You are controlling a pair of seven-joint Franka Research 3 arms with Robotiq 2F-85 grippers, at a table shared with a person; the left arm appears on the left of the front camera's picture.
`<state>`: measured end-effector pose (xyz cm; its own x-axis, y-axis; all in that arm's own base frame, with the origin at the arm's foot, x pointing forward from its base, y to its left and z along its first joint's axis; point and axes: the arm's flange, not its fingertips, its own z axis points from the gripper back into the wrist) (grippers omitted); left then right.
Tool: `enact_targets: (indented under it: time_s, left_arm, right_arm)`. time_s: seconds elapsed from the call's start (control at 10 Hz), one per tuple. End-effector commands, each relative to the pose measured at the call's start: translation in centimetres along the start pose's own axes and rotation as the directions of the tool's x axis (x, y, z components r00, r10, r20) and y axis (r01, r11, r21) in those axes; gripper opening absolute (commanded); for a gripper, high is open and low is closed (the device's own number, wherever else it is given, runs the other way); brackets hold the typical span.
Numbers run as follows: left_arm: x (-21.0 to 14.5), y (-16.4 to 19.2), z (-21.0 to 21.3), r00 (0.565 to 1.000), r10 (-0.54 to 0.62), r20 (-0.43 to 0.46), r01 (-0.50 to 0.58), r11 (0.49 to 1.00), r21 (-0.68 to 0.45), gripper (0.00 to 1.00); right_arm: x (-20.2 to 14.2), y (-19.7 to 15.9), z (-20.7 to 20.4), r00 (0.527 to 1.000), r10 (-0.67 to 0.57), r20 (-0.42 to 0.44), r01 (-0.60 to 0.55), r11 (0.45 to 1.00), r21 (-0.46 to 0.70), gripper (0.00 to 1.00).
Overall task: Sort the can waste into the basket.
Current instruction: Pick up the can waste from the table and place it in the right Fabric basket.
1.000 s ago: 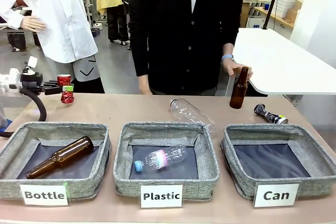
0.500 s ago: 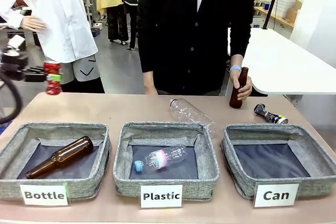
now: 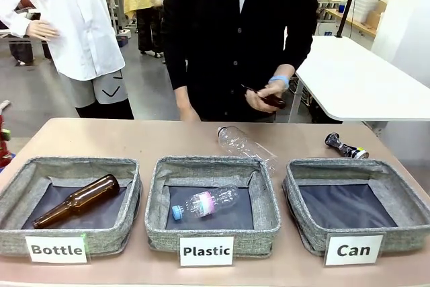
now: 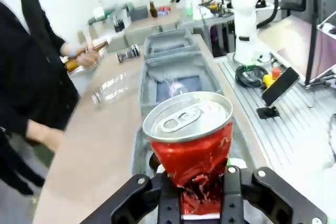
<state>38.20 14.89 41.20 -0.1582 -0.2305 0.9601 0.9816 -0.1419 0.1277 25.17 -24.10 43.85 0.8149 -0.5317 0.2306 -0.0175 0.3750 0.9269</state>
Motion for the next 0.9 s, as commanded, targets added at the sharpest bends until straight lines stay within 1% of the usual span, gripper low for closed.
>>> enact_targets:
  time_s: [0.0,0.1,0.5,0.6,0.7,0.8]
  left_arm:
    - [-0.9,1.5,0.4,0.997,-0.048,0.055,0.046,0.998,0.042,0.0]
    - [0.0,0.0,0.0,1.0,0.0,0.0,0.0,1.0,0.0,0.0]
    - [0.0,0.0,0.0,1.0,0.0,0.0,0.0,1.0,0.0,0.0]
    - [-0.4,0.0,-0.1,1.0,-0.018,0.012,0.018,1.0,0.006,0.26]
    - [0.1,0.0,-1.3,0.986,-0.095,0.134,0.087,0.994,0.071,0.26]
    - [2.5,-0.8,-4.2,0.97,-0.131,0.203,0.119,0.99,0.071,0.26]
  right_arm:
    - [0.3,0.1,0.0,1.0,0.025,0.015,-0.026,0.999,0.023,1.0]
    - [0.3,0.1,0.0,1.0,0.025,0.015,-0.026,0.999,0.023,1.0]
    - [0.3,0.1,0.0,1.0,0.025,0.015,-0.026,0.999,0.023,1.0]
    - [0.3,0.1,0.0,1.0,0.025,0.015,-0.026,0.999,0.023,1.0]
    - [0.3,0.1,0.0,1.0,0.025,0.015,-0.026,0.999,0.023,1.0]
    - [0.3,0.1,0.0,1.0,0.025,0.015,-0.026,0.999,0.023,1.0]
